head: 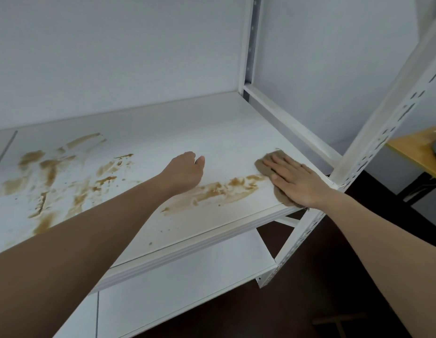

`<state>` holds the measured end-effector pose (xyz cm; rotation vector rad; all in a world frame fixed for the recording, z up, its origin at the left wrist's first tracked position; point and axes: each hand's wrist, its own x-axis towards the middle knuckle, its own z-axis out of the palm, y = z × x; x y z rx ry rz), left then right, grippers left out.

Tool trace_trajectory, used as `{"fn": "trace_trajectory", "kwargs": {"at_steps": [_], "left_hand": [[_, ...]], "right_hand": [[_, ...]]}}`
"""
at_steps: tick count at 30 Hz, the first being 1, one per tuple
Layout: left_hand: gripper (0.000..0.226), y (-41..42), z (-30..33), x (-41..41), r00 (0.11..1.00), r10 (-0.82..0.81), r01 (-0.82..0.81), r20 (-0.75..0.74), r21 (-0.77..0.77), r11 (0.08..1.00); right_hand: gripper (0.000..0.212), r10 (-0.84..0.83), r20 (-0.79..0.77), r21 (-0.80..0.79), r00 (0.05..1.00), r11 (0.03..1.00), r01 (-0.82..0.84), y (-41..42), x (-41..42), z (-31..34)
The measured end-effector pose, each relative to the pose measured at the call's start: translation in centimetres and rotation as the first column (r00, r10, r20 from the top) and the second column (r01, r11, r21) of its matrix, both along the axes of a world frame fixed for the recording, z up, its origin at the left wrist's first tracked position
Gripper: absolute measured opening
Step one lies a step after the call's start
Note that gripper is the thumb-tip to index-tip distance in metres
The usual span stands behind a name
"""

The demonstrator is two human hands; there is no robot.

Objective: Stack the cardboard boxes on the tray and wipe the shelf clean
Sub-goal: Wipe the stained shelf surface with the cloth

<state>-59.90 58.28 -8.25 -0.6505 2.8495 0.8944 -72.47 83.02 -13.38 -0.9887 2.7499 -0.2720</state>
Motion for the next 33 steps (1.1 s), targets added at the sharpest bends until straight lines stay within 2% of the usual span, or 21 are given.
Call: {"fn": "trace_trajectory", "kwargs": {"at_steps": [2, 4, 6, 10, 14, 16, 19, 21, 23, 26, 29, 33], "left_hand": [[0.037, -1.0, 0.3, 0.6, 0.993, -0.018, 0.026, 0.118, -0.066, 0.998], [0.030, -1.5, 0.5, 0.9, 0.980, 0.024, -0.015, 0.199, -0.047, 0.999], [0.041, -1.6, 0.8, 0.7, 0.971, 0.012, 0.016, 0.239, -0.116, 0.993], [0.047, -1.2, 1.9, -0.6, 0.937, -0.046, 0.155, 0.347, -0.292, 0.944], [0.041, -0.4, 2.6, -1.6, 0.926, -0.028, 0.162, 0.376, -0.331, 0.930], [0.040, -0.2, 2.7, -1.9, 0.924, -0.021, 0.162, 0.381, -0.340, 0.926], [0.041, -0.4, 2.5, -1.8, 0.927, -0.014, 0.157, 0.375, -0.355, 0.921], [0.041, -0.3, 2.5, -1.8, 0.934, -0.008, 0.149, 0.358, -0.367, 0.918], [0.042, -0.2, 2.5, -1.8, 0.936, -0.005, 0.146, 0.351, -0.374, 0.916], [0.042, 0.2, 2.4, -2.0, 0.941, -0.017, 0.152, 0.338, -0.375, 0.914], [0.041, 0.2, 2.4, -2.3, 0.944, -0.016, 0.149, 0.331, -0.380, 0.913], [0.041, -0.1, 2.6, -2.2, 0.950, -0.026, 0.148, 0.312, -0.376, 0.915]], "right_hand": [[0.050, -0.083, -0.038, 0.024, 0.996, 0.996, 0.084, 0.3, -1.1, -0.1], [0.052, -0.217, -0.029, 0.053, 0.976, 0.974, 0.219, -0.4, -1.9, -0.2], [0.053, -0.300, -0.007, 0.083, 0.954, 0.951, 0.299, -1.7, -2.0, -0.2], [0.054, -0.246, -0.016, 0.064, 0.969, 0.967, 0.246, -3.4, -0.6, 0.0], [0.051, -0.049, -0.051, -0.011, 0.998, 0.999, 0.048, -3.1, 2.3, -0.4], [0.052, -0.002, -0.063, -0.034, 0.998, 0.999, 0.000, -1.4, 1.8, -0.5], [0.061, -0.118, -0.086, 0.012, 0.989, 0.993, 0.119, 0.9, -1.2, -0.9], [0.056, -0.249, -0.039, 0.052, 0.968, 0.967, 0.251, 0.8, -2.4, -0.9], [0.054, -0.308, -0.028, 0.069, 0.951, 0.948, 0.309, -0.7, -2.3, -0.8], [0.055, -0.252, -0.045, 0.035, 0.967, 0.967, 0.254, -3.4, -0.3, -0.4], [0.054, -0.109, -0.076, -0.001, 0.991, 0.994, 0.109, -4.9, 2.8, -0.5], [0.051, 0.060, -0.059, -0.023, 0.996, 0.998, -0.061, -3.1, 3.3, -0.7]]}}
